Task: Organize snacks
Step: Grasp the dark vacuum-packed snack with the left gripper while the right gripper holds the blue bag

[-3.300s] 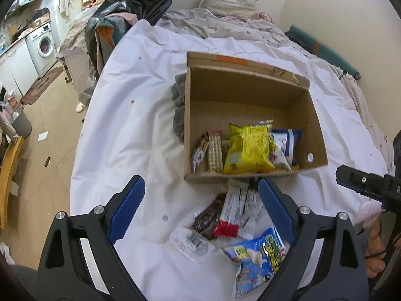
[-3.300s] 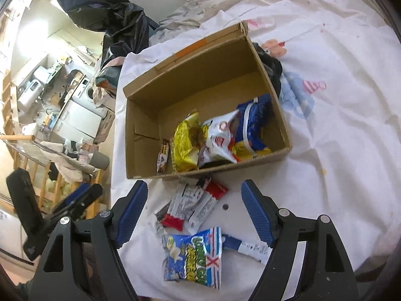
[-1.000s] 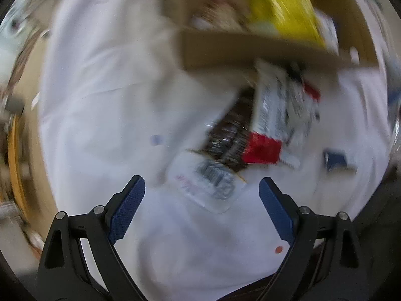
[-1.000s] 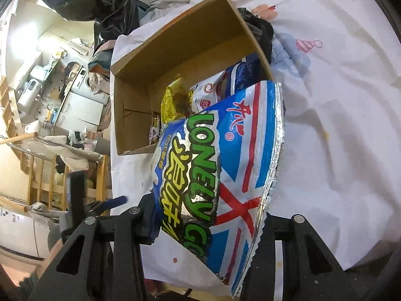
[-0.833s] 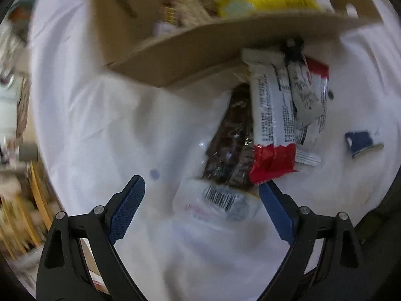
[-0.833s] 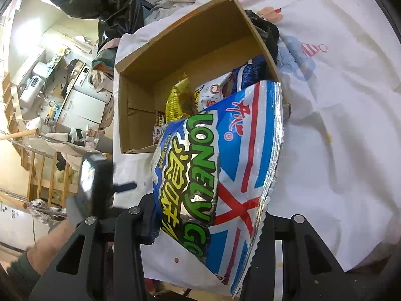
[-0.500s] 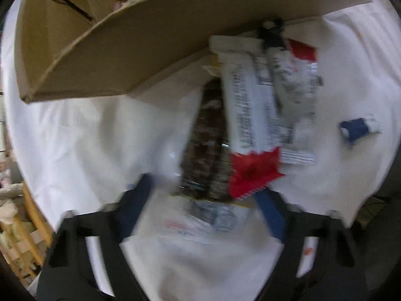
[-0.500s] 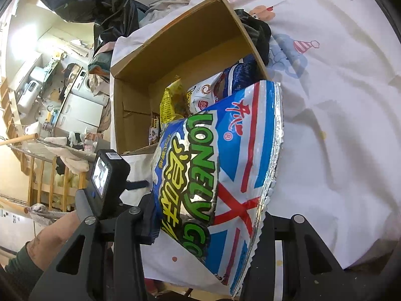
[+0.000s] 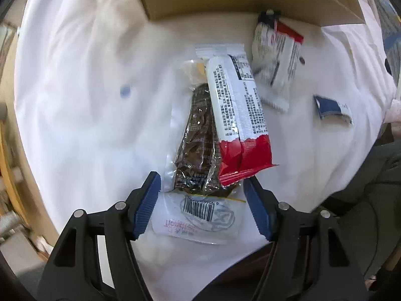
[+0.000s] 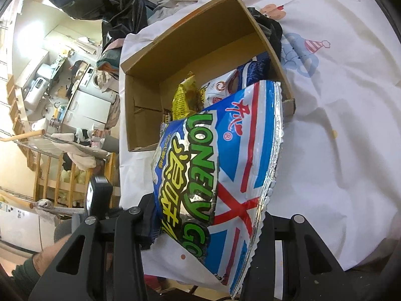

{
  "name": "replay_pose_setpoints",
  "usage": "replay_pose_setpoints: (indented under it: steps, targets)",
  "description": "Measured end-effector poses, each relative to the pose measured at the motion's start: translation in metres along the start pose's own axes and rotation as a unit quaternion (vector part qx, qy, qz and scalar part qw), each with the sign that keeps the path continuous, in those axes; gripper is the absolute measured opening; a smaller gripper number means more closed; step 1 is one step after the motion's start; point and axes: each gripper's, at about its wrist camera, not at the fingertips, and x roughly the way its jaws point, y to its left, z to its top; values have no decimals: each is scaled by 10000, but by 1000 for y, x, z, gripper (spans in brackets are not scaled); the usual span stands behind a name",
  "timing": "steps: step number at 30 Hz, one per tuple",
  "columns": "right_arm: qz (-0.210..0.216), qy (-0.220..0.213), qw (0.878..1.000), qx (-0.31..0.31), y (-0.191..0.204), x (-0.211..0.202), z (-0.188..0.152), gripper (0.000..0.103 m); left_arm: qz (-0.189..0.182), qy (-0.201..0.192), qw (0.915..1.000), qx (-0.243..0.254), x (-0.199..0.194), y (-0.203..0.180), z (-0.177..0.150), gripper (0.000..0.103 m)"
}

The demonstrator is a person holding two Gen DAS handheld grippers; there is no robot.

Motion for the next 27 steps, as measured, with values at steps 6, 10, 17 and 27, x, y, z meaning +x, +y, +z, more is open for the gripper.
replay_pose_setpoints:
  steps: [6, 10, 17, 27]
  targets:
    - [-13, 62, 10000, -51, 3, 2, -2, 45, 371, -117, 9988, 303, -4, -16, -2, 67]
    - [-24, 55, 10000, -57, 4, 1, -2, 45, 490, -80, 9984, 279, -1, -22, 4, 67]
    - [19, 32, 10000, 42, 2, 0, 3, 45, 347, -418, 9982, 262, -23, -29, 7, 73]
    - [7, 70, 10000, -61, 6, 5, 2, 45, 626, -390, 9964, -415, -26, 35, 30, 79]
